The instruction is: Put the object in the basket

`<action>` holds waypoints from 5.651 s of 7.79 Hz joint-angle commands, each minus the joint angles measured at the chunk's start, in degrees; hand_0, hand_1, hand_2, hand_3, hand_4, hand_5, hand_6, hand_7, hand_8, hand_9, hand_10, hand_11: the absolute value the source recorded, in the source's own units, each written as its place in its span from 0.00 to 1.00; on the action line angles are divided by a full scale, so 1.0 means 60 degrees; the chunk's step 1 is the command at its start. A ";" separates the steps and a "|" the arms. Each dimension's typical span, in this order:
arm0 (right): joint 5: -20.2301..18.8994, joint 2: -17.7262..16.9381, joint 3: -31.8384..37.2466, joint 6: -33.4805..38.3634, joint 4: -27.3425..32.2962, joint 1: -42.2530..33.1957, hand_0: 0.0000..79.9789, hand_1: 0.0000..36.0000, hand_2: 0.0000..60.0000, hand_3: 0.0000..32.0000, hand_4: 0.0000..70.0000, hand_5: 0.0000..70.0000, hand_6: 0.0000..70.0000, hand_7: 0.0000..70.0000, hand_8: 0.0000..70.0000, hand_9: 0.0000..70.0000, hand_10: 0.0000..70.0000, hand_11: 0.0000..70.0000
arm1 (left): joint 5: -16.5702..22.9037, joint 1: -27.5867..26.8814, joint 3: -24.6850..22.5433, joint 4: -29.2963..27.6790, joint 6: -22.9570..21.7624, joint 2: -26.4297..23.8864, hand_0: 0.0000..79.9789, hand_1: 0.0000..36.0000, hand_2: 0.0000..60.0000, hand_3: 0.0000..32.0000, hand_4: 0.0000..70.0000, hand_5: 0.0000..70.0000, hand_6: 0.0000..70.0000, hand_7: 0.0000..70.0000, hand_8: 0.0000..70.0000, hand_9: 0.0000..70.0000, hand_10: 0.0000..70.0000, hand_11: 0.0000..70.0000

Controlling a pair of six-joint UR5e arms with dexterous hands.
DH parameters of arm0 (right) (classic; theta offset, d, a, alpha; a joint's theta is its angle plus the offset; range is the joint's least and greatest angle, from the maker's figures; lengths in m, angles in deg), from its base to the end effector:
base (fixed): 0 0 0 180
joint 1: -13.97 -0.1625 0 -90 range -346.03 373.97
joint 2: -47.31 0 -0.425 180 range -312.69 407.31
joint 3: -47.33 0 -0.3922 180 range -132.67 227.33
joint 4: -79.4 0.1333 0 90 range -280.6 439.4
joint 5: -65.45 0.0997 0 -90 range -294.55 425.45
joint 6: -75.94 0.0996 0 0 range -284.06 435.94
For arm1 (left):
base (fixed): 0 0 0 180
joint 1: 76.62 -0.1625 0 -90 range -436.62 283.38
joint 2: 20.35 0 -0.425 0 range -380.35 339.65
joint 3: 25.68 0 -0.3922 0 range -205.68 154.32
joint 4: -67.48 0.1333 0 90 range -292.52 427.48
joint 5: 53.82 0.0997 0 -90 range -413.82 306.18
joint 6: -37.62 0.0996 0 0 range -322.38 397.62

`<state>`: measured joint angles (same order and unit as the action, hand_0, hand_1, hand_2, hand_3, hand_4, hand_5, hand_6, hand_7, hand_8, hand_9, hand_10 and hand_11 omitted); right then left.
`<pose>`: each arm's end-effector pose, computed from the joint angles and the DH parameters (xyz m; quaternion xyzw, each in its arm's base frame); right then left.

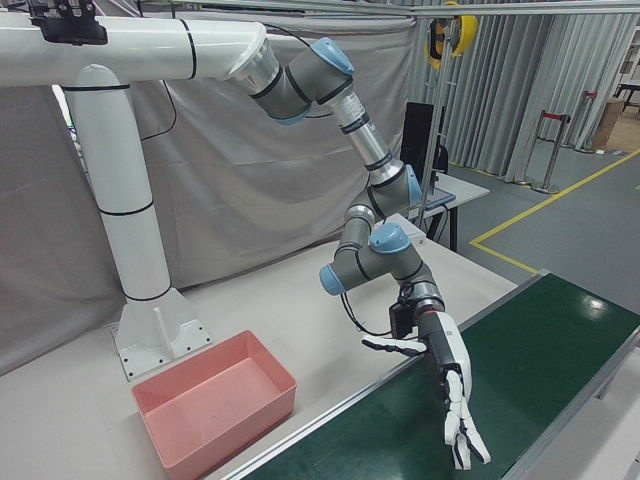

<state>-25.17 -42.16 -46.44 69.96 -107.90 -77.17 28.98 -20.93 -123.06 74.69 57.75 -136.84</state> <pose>0.1419 -0.4865 0.6629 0.0388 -0.6873 0.7246 0.0343 0.2450 -0.6176 0.3691 -0.0721 0.8470 -0.4904 0.1922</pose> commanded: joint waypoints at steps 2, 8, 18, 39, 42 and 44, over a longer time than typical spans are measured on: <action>0.0000 0.0000 -0.0031 0.0000 0.0000 0.0000 0.00 0.00 0.00 0.00 0.00 0.00 0.00 0.00 0.00 0.00 0.00 0.00 | -0.0029 -0.0009 0.0029 0.0000 0.0000 0.0034 0.66 0.22 0.00 0.00 0.22 0.17 0.01 0.00 0.10 0.10 0.09 0.15; 0.0000 0.0000 -0.0016 0.0015 0.0000 0.0000 0.00 0.00 0.00 0.00 0.00 0.00 0.00 0.00 0.00 0.00 0.00 0.00 | -0.0015 0.0005 -0.0160 0.0058 -0.0044 0.0019 0.68 0.28 0.00 0.03 0.23 0.13 0.00 0.00 0.09 0.10 0.09 0.15; 0.0000 0.0000 -0.0016 0.0000 0.0000 0.0000 0.00 0.00 0.00 0.00 0.00 0.00 0.00 0.00 0.00 0.00 0.00 0.00 | -0.0014 0.0122 -0.0279 0.0073 -0.0073 0.0034 0.68 0.34 0.00 0.04 0.22 0.16 0.00 0.00 0.10 0.11 0.10 0.16; 0.0000 0.0000 -0.0031 0.0015 0.0000 0.0000 0.00 0.00 0.00 0.00 0.00 0.00 0.00 0.00 0.00 0.00 0.00 0.00 | -0.0015 0.0211 -0.0293 0.0073 -0.0205 0.0063 0.67 0.33 0.00 0.03 0.22 0.18 0.00 0.00 0.10 0.11 0.09 0.16; 0.0000 0.0000 -0.0031 0.0015 0.0000 0.0000 0.00 0.00 0.00 0.00 0.00 0.00 0.00 0.00 0.00 0.00 0.00 0.00 | -0.0015 0.0094 -0.0279 0.0073 -0.0161 0.0093 0.68 0.32 0.00 0.03 0.22 0.17 0.01 0.00 0.09 0.10 0.10 0.16; 0.0000 0.0000 -0.0016 0.0015 0.0000 0.0000 0.00 0.00 0.00 0.00 0.00 0.00 0.00 0.00 0.00 0.00 0.00 0.00 | -0.0015 0.0093 -0.0293 0.0320 -0.0219 0.0005 0.65 0.23 0.00 0.14 0.19 0.11 0.00 0.00 0.07 0.05 0.05 0.09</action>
<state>-25.17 -42.16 -46.62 70.05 -107.90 -77.17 28.86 -20.36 -124.70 75.31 56.73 -136.39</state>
